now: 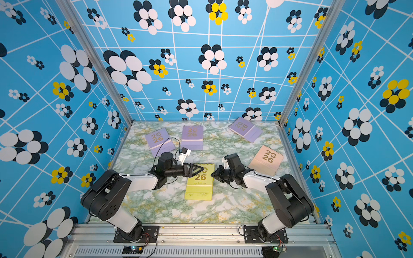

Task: Stack the calendars
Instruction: Place the calendar at the calendar.

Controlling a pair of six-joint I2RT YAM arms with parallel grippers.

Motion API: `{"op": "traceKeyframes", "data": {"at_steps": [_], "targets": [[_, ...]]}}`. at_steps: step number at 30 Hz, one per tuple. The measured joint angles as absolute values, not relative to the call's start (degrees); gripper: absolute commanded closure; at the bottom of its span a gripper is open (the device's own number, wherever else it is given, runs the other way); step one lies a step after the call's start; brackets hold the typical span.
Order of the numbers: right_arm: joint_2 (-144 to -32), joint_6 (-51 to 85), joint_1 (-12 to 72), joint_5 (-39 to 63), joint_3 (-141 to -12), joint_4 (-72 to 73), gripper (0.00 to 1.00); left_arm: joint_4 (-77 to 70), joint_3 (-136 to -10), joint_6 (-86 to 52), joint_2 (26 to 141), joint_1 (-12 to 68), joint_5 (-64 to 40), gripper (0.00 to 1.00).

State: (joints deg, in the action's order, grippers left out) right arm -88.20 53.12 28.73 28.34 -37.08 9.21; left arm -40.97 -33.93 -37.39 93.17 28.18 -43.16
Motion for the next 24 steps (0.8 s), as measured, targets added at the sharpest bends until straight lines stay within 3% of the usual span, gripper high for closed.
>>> {"op": "traceKeyframes", "data": {"at_steps": [18,24], "targets": [[-89.36,52.71,28.73,27.49,-36.93,9.17,1.00,-46.35,-32.95,-39.90,97.23,28.27,-42.76,0.00],[-89.82,52.66,28.73,27.07,-36.93,8.91,0.94,-46.92,-32.18,-40.10,98.10,28.27,-42.57,0.01]]}}
